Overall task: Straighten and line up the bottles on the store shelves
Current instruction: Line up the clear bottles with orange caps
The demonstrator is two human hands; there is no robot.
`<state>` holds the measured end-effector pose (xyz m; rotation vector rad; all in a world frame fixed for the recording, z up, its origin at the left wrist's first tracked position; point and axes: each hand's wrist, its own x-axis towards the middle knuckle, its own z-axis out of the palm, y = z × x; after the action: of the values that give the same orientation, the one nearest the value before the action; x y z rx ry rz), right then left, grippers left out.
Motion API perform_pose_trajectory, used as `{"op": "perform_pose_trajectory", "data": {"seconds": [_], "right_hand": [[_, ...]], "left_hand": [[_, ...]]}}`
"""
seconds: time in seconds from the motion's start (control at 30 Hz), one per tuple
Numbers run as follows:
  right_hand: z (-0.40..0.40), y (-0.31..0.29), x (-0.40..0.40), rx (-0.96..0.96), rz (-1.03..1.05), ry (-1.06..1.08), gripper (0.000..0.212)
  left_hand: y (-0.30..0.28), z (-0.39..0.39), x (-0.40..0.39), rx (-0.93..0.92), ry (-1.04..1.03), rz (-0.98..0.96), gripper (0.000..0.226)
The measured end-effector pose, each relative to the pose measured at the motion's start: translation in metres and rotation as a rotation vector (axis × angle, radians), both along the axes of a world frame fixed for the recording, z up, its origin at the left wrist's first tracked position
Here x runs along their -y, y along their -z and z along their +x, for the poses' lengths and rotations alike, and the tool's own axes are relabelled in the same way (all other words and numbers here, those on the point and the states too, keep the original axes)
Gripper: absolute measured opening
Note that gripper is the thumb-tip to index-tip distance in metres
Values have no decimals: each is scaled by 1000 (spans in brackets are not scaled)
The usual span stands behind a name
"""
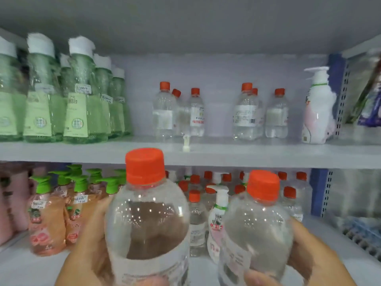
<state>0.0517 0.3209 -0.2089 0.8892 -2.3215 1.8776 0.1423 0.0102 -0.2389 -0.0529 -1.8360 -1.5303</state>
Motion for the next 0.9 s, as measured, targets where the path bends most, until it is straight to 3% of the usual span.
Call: {"op": "perform_pose_trajectory", "data": {"seconds": [0.03, 0.07, 0.1, 0.13, 0.2, 0.27, 0.33, 0.47, 0.53, 0.63, 0.9], "right_hand": [[-3, -20, -6, -56, -37, -28, 26], [-3, -39, -15, -122, -40, -70, 20], [-4, -61, -25, -187, -33, -108, 9], [-5, -83, -35, -258, -58, -141, 28], [-7, -134, -44, -367, -54, 0, 59], [-34, -155, -64, -418, -21, 60, 57], [-64, -176, -75, -422, 20, 118, 46], [-120, -192, -86, -331, 45, 199, 36], [-141, -191, -88, -303, 113, 249, 30], [-162, -187, -88, -296, 210, 334, 40], [-179, -178, -68, -349, 317, 477, 61]], "left_hand": [[-26, -5, -8, -47, -19, -62, 58], [-54, -10, -18, -59, -105, -133, 82], [-79, -11, -35, -75, -158, -183, 89], [-97, -10, -50, -141, -192, -196, 86], [-144, -15, -76, -251, -226, -251, 61], [-173, -22, -78, -257, -278, -300, 52], [-190, -37, -76, -178, -368, -280, 59], [-208, -67, -57, -4, -613, -251, 51], [-209, -74, -41, 142, -680, -223, 71], [-203, -82, -15, 284, -665, -181, 112], [-212, -112, 41, 466, -681, -329, 107]]}}
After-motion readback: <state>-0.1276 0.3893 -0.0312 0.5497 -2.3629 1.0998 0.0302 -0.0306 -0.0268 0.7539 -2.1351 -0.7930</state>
